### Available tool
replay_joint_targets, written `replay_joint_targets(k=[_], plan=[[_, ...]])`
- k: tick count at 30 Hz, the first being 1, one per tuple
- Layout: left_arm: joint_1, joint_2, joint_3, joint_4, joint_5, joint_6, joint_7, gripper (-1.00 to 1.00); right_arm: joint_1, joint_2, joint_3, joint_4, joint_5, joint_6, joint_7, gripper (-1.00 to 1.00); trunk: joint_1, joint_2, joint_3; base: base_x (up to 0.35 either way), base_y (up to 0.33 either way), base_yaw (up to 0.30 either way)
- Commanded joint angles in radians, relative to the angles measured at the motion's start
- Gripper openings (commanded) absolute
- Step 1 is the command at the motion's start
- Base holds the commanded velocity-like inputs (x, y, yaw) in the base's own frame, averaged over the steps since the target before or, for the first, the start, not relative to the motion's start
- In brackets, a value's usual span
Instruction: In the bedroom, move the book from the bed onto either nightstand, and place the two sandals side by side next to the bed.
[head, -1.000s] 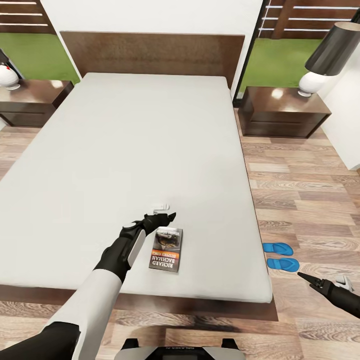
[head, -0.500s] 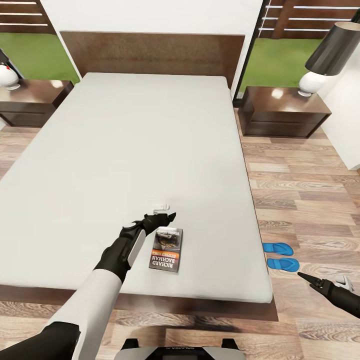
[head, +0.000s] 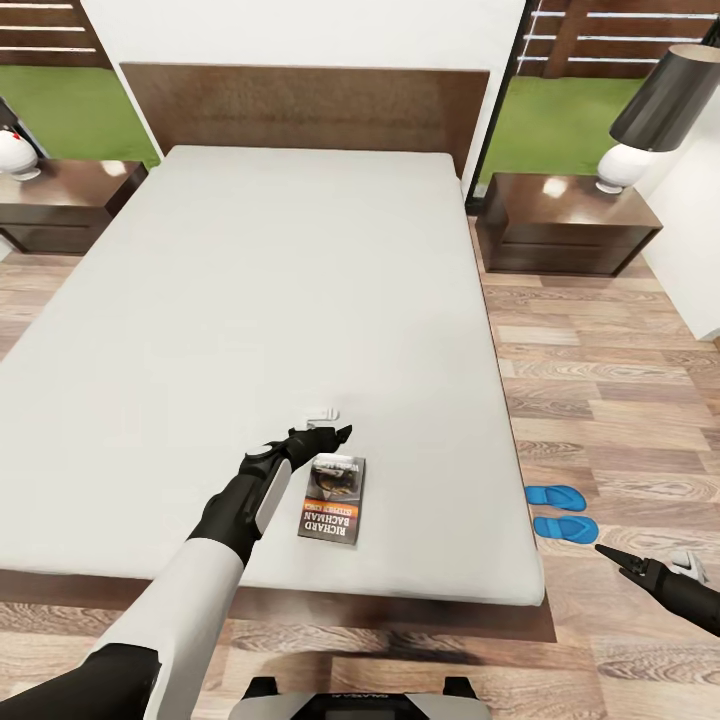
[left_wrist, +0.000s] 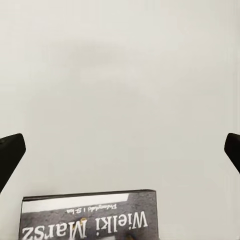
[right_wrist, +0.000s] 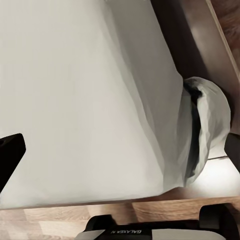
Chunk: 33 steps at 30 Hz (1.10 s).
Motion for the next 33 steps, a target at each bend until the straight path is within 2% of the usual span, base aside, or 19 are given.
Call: replay_joint_targets(k=[1,4,19,23,33], plan=[[0.000,0.000,0.000,-0.001,0.010,0.008,0.000,1.00,0.000,0.000,-0.001,0.000,-0.006,0.008,0.001,1.00,-0.004,0.007,0.003,0.000,0.000,0.000],[0.000,0.000,-0.001,-0.002,0.010,0.008,0.000,1.00,0.000,0.000,-0.001,0.000,-0.006,0.008,0.001,1.00,-0.015,0.028,0.012,0.000,0.000,0.000],[0.000,0.000,-0.003,-0.002,0.010,0.008,0.000,1.00,0.000,0.000,-0.001,0.000,-0.006,0.008,0.002,1.00,-0.015,0.028,0.012,0.000,0.000,0.000],[0.000,0.000,-0.003,-0.002,0.010,0.009,0.001,1.00,0.000,0.000,-0.001,0.000,-0.006,0.008,0.002,1.00,-0.031,0.056,0.025,0.000,0.000,0.000],[0.000,0.000,-0.003,-0.002,0.010,0.010,-0.005,1.00,0.000,0.000,-0.001,0.000,-0.006,0.008,0.001,1.00,-0.031,0.056,0.025,0.000,0.000,0.000]])
